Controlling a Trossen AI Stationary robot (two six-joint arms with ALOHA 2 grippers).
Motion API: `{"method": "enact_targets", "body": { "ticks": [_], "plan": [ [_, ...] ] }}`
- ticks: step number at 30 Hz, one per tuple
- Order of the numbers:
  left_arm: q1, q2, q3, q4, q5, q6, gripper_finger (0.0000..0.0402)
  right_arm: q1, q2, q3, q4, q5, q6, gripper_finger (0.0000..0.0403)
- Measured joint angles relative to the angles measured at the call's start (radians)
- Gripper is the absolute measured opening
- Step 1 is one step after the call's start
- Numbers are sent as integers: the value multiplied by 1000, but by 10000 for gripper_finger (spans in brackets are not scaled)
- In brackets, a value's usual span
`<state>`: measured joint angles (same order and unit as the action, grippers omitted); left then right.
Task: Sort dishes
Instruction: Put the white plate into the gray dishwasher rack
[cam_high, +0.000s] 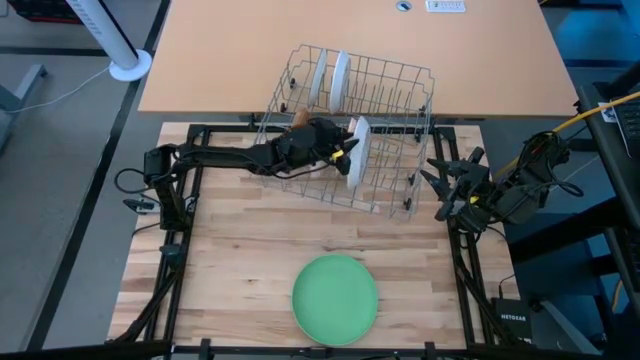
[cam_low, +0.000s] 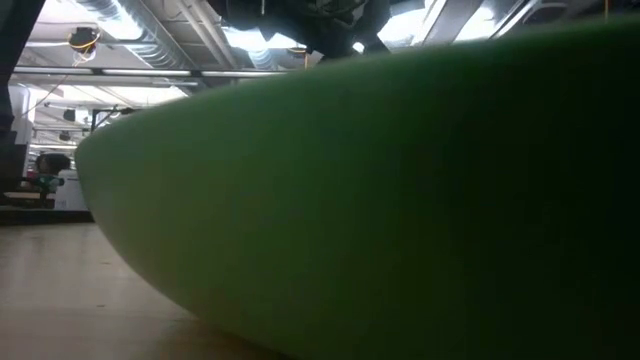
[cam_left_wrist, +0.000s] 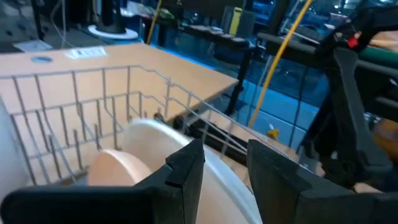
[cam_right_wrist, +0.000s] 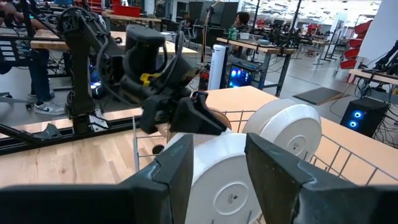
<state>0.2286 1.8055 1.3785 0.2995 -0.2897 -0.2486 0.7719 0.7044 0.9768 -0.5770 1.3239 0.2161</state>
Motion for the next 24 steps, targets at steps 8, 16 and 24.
{"method": "enact_targets", "body": {
  "ticks": [8, 16, 24],
  "plan": [
    [49, -1, 0, 88, -1, 34, 115, 0, 0, 0, -1, 0, 0, 152],
    [31, -33, 0, 172, 38, 151, 115, 0, 0, 0, -2, 0, 0, 152],
    [-9, -52, 0, 48, 30, 259, 115, 0, 0, 0, -2, 0, 2, 152]
  ]
}}
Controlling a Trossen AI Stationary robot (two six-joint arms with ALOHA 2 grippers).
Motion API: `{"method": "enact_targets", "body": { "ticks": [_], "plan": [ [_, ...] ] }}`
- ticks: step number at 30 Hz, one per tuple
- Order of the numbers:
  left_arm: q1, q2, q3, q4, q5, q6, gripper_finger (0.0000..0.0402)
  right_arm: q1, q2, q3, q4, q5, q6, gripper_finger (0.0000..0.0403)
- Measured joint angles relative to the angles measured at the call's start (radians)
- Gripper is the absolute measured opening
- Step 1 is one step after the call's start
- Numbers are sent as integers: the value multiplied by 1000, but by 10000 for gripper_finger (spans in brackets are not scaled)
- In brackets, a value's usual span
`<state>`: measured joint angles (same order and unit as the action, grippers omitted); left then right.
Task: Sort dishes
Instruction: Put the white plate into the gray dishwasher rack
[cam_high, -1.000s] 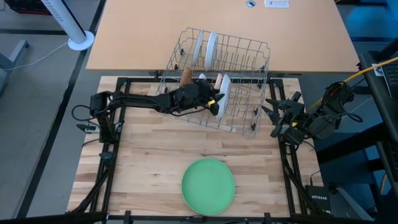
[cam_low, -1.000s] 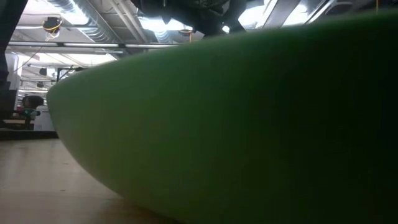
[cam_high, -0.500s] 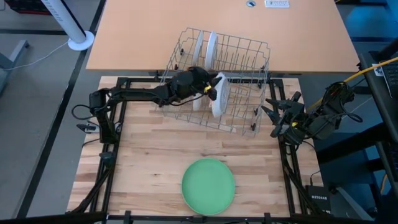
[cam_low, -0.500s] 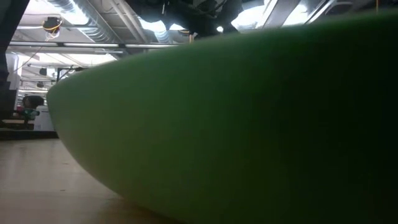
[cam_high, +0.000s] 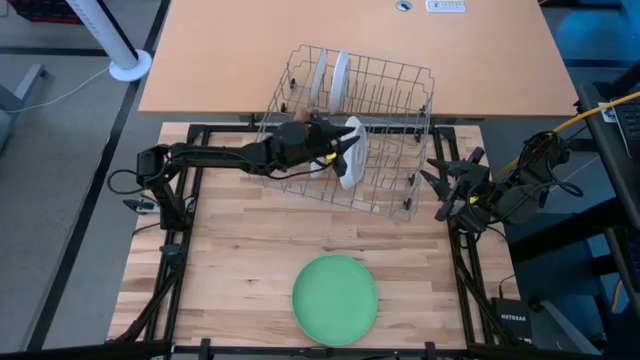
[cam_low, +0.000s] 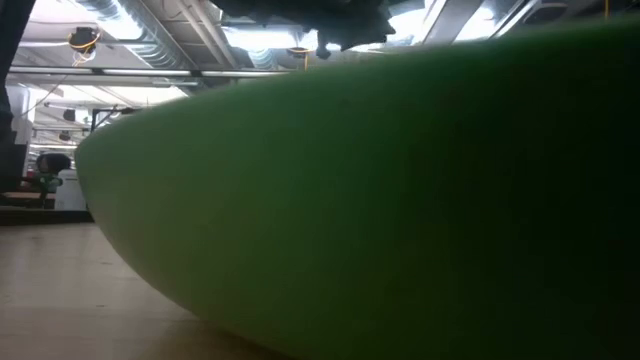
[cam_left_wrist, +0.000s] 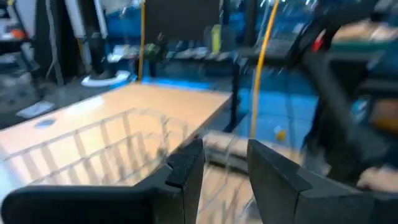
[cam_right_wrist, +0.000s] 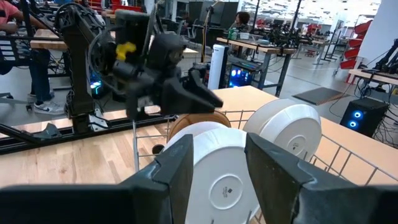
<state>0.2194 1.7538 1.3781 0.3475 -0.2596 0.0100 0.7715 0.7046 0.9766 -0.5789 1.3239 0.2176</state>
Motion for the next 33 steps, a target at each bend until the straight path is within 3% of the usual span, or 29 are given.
{"method": "enact_targets", "body": {
  "ticks": [5, 16, 25, 33],
  "plan": [
    [2, 0, -2, -102, -87, 76, 115, 0, 0, 0, 0, -9, 17, 152],
    [4, -1, -2, -145, -352, 162, 115, 0, 0, 0, -32, -27, 21, 152],
    [4, -1, -2, -296, -350, 102, 115, 0, 0, 0, -31, -27, 21, 152],
    [-13, 0, -2, -238, -241, 37, 115, 0, 0, 0, -31, -27, 21, 152]
  ]
}}
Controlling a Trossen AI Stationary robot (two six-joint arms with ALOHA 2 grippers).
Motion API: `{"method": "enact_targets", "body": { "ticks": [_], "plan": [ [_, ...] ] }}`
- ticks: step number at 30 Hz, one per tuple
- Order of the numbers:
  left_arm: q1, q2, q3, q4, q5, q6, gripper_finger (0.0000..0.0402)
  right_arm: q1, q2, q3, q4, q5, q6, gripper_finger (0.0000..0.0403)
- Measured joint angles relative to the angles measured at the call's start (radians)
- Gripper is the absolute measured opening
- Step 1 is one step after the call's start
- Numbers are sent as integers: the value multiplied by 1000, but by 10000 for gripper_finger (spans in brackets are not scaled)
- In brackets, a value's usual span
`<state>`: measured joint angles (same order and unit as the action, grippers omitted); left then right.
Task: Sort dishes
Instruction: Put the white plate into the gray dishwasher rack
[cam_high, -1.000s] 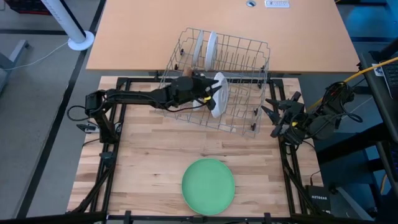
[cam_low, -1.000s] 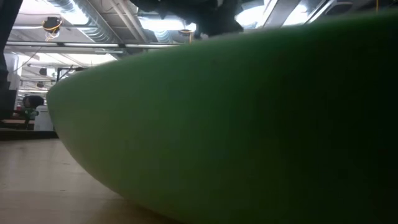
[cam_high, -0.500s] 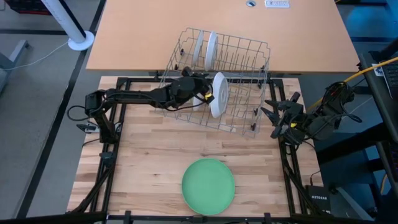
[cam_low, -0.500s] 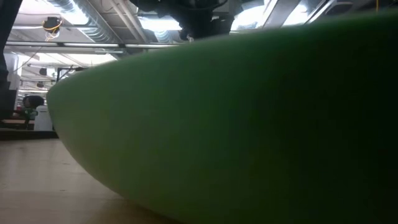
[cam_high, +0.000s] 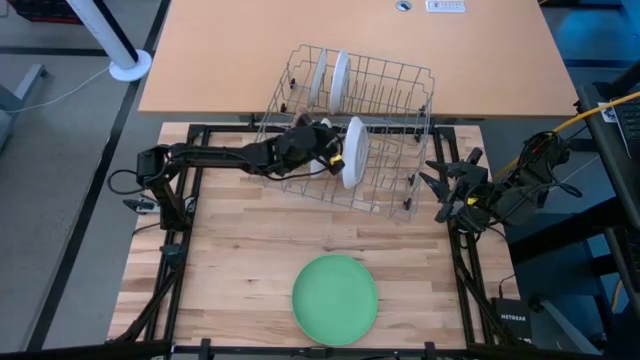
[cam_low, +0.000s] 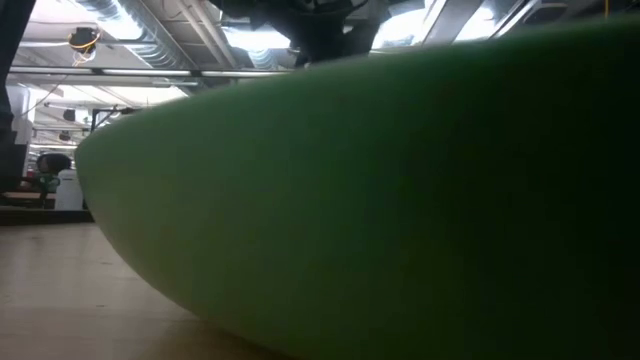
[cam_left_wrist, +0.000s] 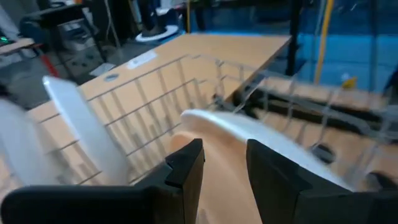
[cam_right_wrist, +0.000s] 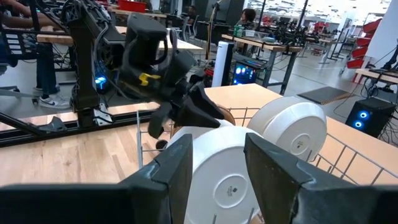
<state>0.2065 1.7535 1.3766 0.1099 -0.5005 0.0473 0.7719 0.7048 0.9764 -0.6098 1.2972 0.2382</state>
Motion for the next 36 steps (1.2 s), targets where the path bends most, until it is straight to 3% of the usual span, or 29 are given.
{"method": "enact_targets", "body": {
  "ticks": [15, 25, 28, 36],
  "plan": [
    [-43, 55, 0, 107, 193, -15, 115, 0, 0, 0, 1, -8, 27, 152],
    [-40, -44, 4, 166, 20, 156, 115, 0, 0, 0, -28, -34, 45, 152],
    [-21, -46, 4, 115, -67, 191, 115, 0, 10, 0, -30, -34, 45, 152],
    [40, -21, 2, -88, -75, 95, 115, 0, 62, 0, -29, -34, 45, 152]
  ]
}}
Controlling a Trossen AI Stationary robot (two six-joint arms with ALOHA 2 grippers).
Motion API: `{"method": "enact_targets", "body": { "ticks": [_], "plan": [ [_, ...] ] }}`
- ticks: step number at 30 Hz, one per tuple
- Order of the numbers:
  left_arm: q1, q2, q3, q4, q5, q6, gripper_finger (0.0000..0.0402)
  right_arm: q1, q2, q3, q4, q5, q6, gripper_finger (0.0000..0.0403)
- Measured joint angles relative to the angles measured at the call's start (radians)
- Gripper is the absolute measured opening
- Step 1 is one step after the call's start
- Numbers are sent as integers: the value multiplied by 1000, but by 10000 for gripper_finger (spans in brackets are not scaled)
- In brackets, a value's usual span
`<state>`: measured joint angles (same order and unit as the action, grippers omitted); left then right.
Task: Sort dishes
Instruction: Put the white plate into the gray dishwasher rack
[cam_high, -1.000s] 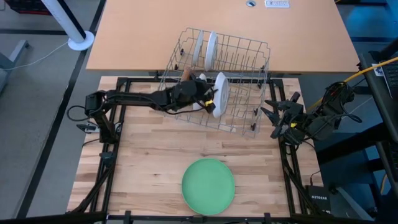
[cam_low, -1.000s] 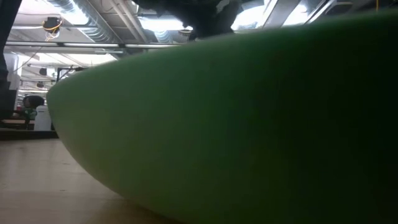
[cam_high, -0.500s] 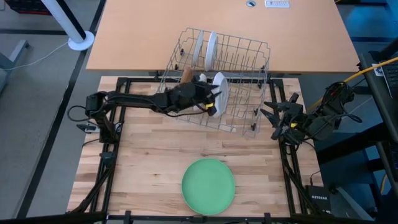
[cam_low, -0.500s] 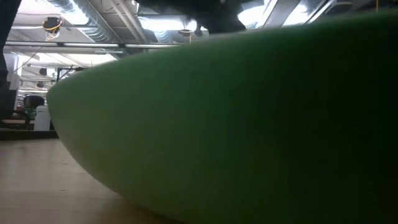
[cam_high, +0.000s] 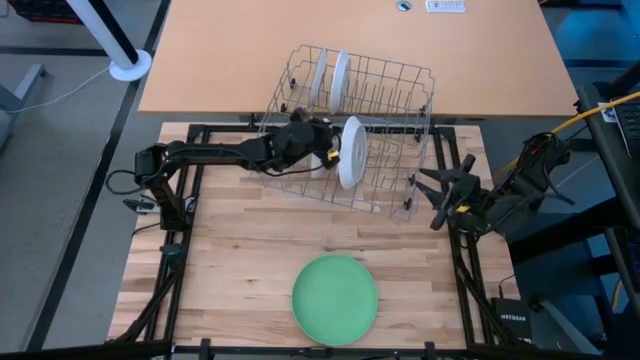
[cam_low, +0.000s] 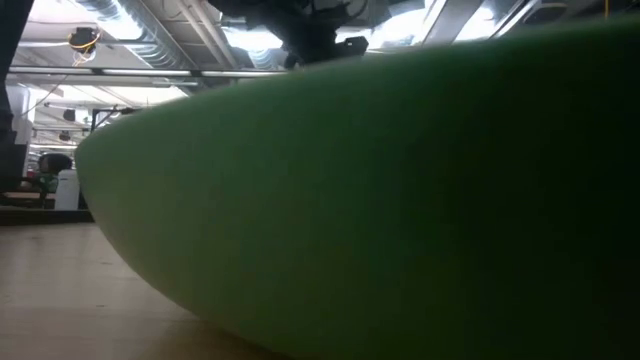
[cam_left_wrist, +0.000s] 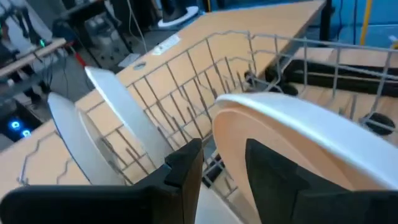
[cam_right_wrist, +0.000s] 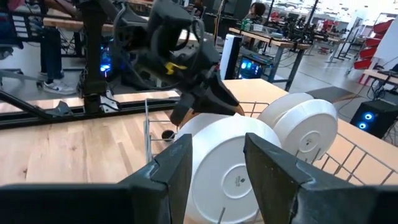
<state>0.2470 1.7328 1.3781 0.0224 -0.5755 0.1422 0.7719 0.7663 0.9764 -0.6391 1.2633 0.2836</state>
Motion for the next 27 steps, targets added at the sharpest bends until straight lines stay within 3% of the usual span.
{"method": "enact_targets", "body": {
  "ticks": [12, 27],
  "plan": [
    [-26, 51, 1, 45, 99, -38, 115, 0, 91, 0, 7, 0, 7, 152],
    [-88, 93, 0, 193, 113, -30, 115, 0, 136, 0, 11, 9, 29, 152]
  ]
}}
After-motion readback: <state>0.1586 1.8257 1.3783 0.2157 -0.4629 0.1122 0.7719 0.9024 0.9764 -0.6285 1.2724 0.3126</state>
